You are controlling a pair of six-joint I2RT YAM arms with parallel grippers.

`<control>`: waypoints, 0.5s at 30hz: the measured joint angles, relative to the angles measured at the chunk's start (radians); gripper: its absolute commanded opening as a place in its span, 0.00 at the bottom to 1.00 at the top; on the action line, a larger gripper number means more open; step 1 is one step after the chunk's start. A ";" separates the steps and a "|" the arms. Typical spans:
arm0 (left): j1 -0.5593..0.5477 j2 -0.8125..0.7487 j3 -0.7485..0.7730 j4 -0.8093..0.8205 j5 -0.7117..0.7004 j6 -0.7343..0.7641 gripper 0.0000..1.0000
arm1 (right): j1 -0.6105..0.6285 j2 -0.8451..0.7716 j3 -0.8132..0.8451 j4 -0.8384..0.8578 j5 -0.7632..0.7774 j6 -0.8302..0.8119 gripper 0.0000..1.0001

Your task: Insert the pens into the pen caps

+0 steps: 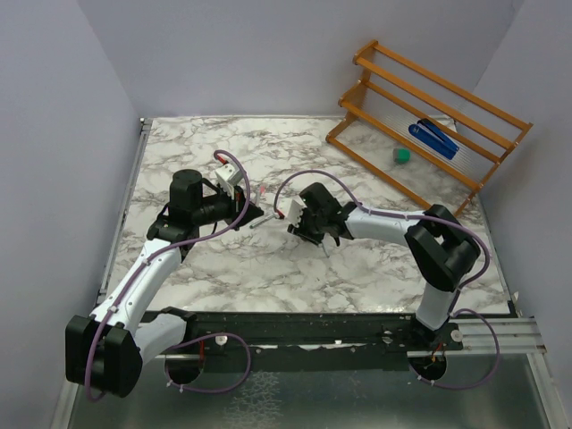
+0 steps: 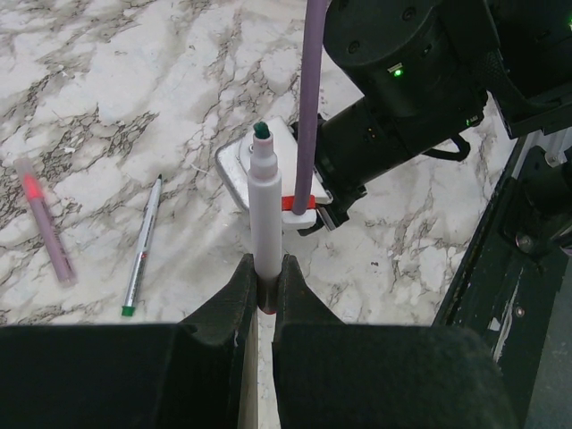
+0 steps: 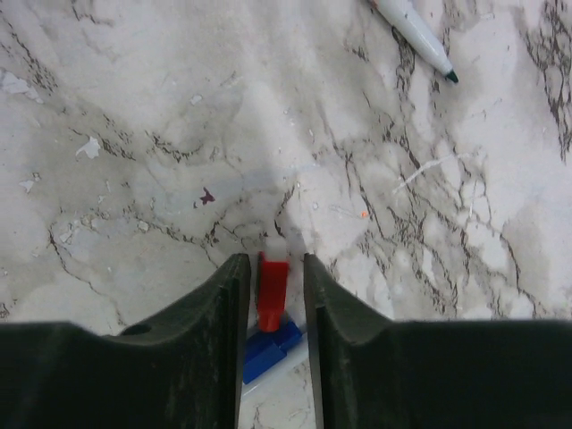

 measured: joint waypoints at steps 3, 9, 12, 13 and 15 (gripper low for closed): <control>0.000 0.000 0.000 0.000 0.000 0.000 0.00 | 0.004 0.008 0.001 0.014 0.000 0.004 0.08; 0.000 0.000 0.000 0.000 0.000 0.000 0.00 | 0.011 0.021 0.011 0.037 0.011 0.012 0.00; 0.000 0.000 0.000 0.000 -0.001 0.000 0.00 | 0.013 0.029 0.017 0.047 0.014 0.020 0.01; 0.000 0.000 0.000 0.000 -0.001 0.000 0.00 | 0.014 0.029 0.017 0.052 0.016 0.024 0.01; 0.001 0.000 0.000 0.000 -0.001 0.001 0.00 | 0.016 0.029 0.017 0.061 0.019 0.040 0.00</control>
